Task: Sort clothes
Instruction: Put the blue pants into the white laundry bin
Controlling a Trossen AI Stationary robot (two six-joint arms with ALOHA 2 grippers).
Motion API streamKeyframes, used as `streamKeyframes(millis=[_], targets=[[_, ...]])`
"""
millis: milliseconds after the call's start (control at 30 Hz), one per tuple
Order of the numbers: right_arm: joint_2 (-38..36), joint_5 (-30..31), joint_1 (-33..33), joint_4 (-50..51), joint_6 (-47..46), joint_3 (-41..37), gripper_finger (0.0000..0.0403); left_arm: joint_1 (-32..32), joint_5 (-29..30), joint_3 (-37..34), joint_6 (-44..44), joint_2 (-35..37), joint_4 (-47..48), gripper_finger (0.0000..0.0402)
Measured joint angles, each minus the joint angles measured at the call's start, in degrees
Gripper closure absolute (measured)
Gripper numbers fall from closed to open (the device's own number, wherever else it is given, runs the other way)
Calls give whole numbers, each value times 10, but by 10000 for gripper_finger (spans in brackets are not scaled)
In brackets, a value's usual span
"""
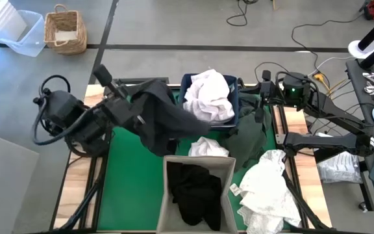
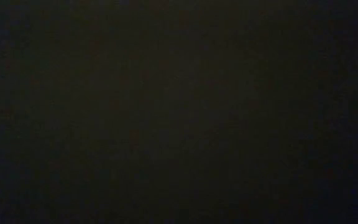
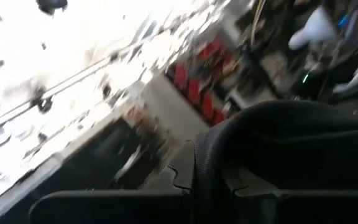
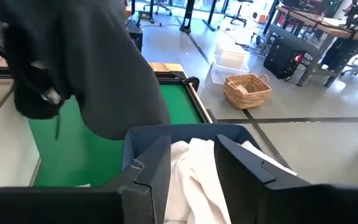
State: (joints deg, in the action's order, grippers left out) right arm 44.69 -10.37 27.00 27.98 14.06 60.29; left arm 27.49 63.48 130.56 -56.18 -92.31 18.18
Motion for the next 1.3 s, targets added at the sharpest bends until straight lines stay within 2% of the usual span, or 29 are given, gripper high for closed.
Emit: streamKeyframes(millis=[300,500,800,933,1100,1300], targets=[[0,0,0,-4,-6,0,270,-1,-97,0,-71,-1,-77,401],[0,0,0,-24,-6,0,278,-1,-166,0,-77,-1,-122,401],[1,0,0,-34,-15,0,292,-7,-326,0,-55,-4,-230,401],[2,0,0,-34,-16,0,296,-18,-371,0,-24,-4,-282,401],[5,0,0,-33,-28,0,292,-30,-434,0,69,-4,-317,401],[5,0,0,-26,-37,0,283,-33,-462,0,142,-4,-354,401]])
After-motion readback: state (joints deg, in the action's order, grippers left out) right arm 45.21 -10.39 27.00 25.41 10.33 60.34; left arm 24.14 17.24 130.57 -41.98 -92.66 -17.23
